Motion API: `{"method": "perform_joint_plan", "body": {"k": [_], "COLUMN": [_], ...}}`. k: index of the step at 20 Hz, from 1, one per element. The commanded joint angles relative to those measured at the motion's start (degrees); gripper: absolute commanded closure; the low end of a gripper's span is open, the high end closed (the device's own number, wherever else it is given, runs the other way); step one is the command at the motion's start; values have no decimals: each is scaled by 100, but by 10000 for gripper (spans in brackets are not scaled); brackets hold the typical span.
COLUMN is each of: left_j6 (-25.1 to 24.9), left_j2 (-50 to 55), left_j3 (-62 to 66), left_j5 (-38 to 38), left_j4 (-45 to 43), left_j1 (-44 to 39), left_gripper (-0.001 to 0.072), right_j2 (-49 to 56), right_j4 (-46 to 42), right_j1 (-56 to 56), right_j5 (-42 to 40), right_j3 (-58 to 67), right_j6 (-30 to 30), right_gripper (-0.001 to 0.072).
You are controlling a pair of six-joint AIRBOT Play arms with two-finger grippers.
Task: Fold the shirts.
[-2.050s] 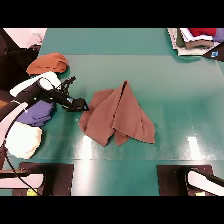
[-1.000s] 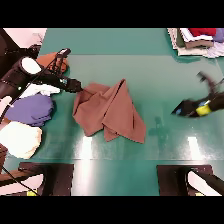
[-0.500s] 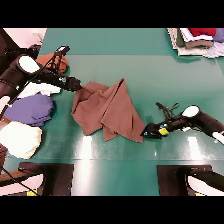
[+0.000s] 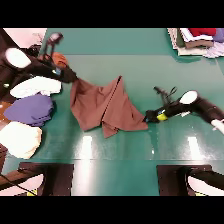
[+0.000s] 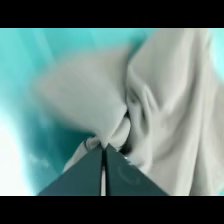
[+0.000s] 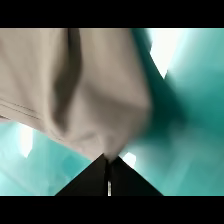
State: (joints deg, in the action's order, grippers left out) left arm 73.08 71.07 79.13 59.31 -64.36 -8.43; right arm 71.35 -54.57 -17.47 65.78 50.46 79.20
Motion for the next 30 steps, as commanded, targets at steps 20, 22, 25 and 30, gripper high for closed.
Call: {"method": "perform_joint_plan", "body": {"k": [20, 22, 25, 30], "left_j6": [52, 122, 199, 922], "left_j2": [-2396, -2424, -2297, -1445], "left_j3": [4015, 4019, 3856, 2898], "left_j5": [-1196, -1029, -516, 269], "left_j4": [-422, -422, -527, -1674], "left_j1": [2, 2, 2, 2], "left_gripper": [688, 688, 688, 687], "right_j2": [-2146, -1963, -1624, -879], "right_j4": [-824, -820, -804, -1082], "right_j1": [3692, 3845, 3871, 3241], "right_j5": [656, 973, 1585, 2221], "right_j3": [6688, 7178, 7335, 5976], "right_j6": [221, 221, 223, 245], "right_gripper": [699, 700, 700, 701]}}
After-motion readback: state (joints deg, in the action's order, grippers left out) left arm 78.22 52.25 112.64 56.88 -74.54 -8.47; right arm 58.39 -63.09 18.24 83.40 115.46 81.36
